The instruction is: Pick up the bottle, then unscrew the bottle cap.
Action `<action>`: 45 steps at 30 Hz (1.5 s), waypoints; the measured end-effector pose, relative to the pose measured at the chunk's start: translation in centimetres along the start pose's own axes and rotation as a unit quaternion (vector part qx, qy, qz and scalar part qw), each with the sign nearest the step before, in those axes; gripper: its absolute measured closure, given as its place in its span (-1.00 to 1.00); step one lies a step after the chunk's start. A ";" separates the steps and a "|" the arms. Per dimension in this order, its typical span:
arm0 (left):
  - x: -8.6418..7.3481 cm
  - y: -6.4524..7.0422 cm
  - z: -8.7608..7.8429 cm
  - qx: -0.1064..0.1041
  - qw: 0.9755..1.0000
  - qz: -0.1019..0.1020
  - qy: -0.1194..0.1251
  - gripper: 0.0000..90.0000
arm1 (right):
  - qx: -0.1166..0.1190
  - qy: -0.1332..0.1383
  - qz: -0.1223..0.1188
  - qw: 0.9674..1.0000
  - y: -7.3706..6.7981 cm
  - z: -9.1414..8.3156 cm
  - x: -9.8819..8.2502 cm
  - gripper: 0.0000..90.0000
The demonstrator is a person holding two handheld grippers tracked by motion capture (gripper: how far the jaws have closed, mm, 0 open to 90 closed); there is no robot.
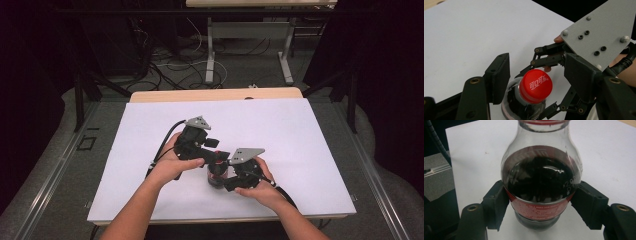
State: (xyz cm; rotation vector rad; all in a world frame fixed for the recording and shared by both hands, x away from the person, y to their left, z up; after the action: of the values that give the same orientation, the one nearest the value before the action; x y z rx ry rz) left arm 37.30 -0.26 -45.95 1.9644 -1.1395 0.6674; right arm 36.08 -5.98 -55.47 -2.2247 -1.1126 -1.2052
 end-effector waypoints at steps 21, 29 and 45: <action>-1.1 0.0 0.6 -0.030 0.998 0.028 -0.038 0.26 | 0.024 -0.005 -0.011 1.000 -0.5 -0.2 0.0 -0.28; -1.3 0.0 0.9 -0.008 0.998 0.038 -0.040 0.33 | 0.020 -0.003 -0.012 1.000 -0.5 -0.1 -0.1 -0.28; -1.0 -0.2 1.3 0.061 0.998 0.014 -0.026 0.36 | -0.017 -0.005 0.001 1.000 0.0 0.1 0.0 -0.26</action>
State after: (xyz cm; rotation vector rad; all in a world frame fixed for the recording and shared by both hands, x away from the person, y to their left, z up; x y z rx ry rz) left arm 37.14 -0.75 -47.48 2.0823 -1.1851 0.7195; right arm 36.09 -5.90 -55.52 -2.2590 -1.1015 -1.2205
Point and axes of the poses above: each handheld gripper's, and its own axes: z roughly forward along the jaws, x roughly out of its top, y roughly to its right, the point moved 9 cm from there along z, roughly forward along the jaws, and after that the axes turned 10 degrees about -x, right-handed, at the moved point
